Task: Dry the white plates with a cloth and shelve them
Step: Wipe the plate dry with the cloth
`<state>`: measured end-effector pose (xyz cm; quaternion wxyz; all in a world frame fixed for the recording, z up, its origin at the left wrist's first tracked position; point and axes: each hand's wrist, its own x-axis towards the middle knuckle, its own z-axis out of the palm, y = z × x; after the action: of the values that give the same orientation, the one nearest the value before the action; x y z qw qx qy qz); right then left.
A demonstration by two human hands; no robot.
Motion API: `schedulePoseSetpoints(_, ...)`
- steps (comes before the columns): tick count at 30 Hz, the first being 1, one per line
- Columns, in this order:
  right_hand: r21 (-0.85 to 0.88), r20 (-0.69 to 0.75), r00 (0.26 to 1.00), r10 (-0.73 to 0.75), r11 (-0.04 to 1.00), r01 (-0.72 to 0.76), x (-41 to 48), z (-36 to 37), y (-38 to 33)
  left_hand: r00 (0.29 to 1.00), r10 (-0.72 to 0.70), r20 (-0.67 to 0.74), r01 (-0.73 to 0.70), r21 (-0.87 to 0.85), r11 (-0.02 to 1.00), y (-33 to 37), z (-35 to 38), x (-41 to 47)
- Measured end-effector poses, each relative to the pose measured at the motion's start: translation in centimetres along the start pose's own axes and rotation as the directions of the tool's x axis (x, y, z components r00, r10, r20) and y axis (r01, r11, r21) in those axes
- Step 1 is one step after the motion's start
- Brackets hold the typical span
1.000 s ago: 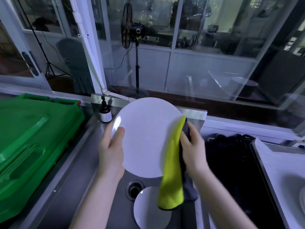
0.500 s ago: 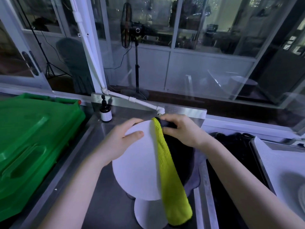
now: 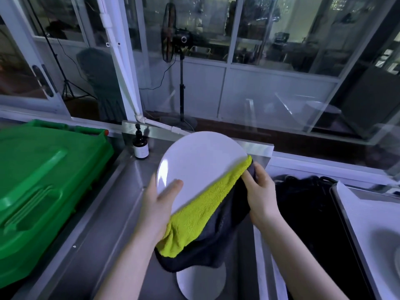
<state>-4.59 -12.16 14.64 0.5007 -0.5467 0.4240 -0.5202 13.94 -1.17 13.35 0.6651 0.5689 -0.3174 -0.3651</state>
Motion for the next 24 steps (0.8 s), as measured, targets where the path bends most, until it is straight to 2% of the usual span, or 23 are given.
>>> schedulePoseSetpoints(2,-0.228,0.134,0.978,-0.161,0.955,0.189,1.1,-0.3,-1.8,0.995,0.026,0.097,-0.034,0.082,0.996,0.8,-1.2,0.5)
schedulePoseSetpoints(4,-0.401,0.313,0.921,-0.231,0.847,0.349,2.2,0.0,-3.7,0.977,0.02,0.212,-0.056,0.167,0.984,1.7,-1.9,1.2)
schedulePoseSetpoints(7,-0.447,0.611,0.768,-0.191,0.717,0.534,3.1,1.0,-6.0,0.942,0.034,0.334,-0.151,0.331,0.931,2.9,-1.4,1.6)
schedulePoseSetpoints(8,-0.453,0.668,0.726,-0.164,0.684,0.571,3.2,1.3,-6.3,0.935,0.06,0.351,-0.185,0.333,0.925,3.0,-1.0,1.4)
schedulePoseSetpoints(9,-0.465,0.683,0.715,-0.149,0.667,0.582,3.3,1.4,-6.3,0.935,0.083,0.346,-0.197,0.308,0.931,2.9,-0.7,1.2)
schedulePoseSetpoints(10,-0.469,0.665,0.729,-0.16,0.67,0.576,3.5,1.2,-6.1,0.942,0.094,0.321,-0.187,0.272,0.944,2.7,-0.5,0.9)
schedulePoseSetpoints(12,-0.459,0.553,0.806,-0.212,0.729,0.507,3.4,0.1,-5.1,0.967,0.069,0.246,-0.115,0.179,0.977,2.3,-0.5,0.4)
schedulePoseSetpoints(14,-0.36,0.386,0.901,-0.196,0.868,0.343,2.4,-1.1,-3.3,0.991,0.012,0.137,-0.022,0.072,0.997,1.8,-0.4,0.1)
schedulePoseSetpoints(16,-0.17,0.239,0.966,-0.103,0.975,0.146,0.3,-1.6,-1.0,0.998,-0.058,0.02,0.059,-0.034,0.998,1.6,-0.1,0.0)
schedulePoseSetpoints(19,0.014,0.146,0.986,0.082,0.996,-0.085,-1.6,-1.8,1.4,0.991,-0.133,-0.001,0.133,-0.032,0.991,1.5,-0.2,0.1)
schedulePoseSetpoints(21,0.001,0.179,0.98,0.09,0.996,-0.092,-1.6,-2.1,1.2,0.987,-0.126,0.095,0.12,0.066,0.991,1.8,-0.7,0.4)
schedulePoseSetpoints(24,-0.15,0.313,0.945,-0.096,0.977,0.149,-0.5,-2.4,-1.1,0.959,-0.085,0.272,0.037,0.177,0.984,3.0,-1.3,1.4)
